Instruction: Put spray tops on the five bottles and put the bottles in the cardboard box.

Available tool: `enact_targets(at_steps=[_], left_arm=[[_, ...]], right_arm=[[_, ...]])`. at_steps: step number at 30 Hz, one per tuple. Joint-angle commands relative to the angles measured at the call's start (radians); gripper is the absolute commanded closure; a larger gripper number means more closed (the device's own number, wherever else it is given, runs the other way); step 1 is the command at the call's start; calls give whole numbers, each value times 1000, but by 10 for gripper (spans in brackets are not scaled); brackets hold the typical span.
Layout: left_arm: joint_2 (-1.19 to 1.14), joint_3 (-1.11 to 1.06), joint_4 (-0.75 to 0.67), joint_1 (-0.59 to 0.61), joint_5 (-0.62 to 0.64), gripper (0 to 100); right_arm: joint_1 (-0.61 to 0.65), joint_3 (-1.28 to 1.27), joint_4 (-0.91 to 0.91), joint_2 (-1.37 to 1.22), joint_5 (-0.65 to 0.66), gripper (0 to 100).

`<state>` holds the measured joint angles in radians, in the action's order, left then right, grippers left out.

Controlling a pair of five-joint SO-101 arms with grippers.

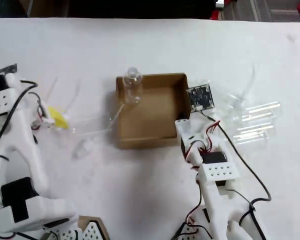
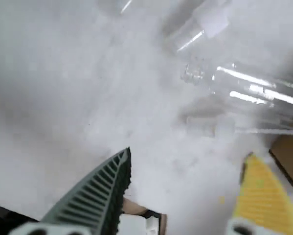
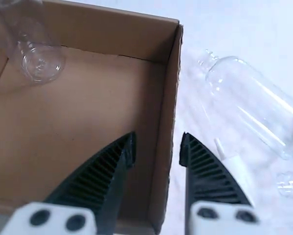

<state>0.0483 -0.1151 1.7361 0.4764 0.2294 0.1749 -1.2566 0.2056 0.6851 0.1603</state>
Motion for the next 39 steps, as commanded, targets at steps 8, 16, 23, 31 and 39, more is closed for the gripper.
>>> enact_targets(at_steps=[8, 16, 23, 31, 39], left_arm=[[-197, 52, -38, -128, 341, 532], [-384, 127, -38, -120, 453, 531], [-564, 256, -55, -122, 453, 531], [-720, 434, 20, -140, 453, 532], [-797, 532, 44, -162, 511, 569]], right_arm=[[7, 5, -18, 18, 9, 865], [7, 5, -21, 18, 9, 865], [7, 5, -22, 19, 9, 865], [8, 5, -22, 19, 9, 865], [8, 5, -22, 21, 9, 865]])
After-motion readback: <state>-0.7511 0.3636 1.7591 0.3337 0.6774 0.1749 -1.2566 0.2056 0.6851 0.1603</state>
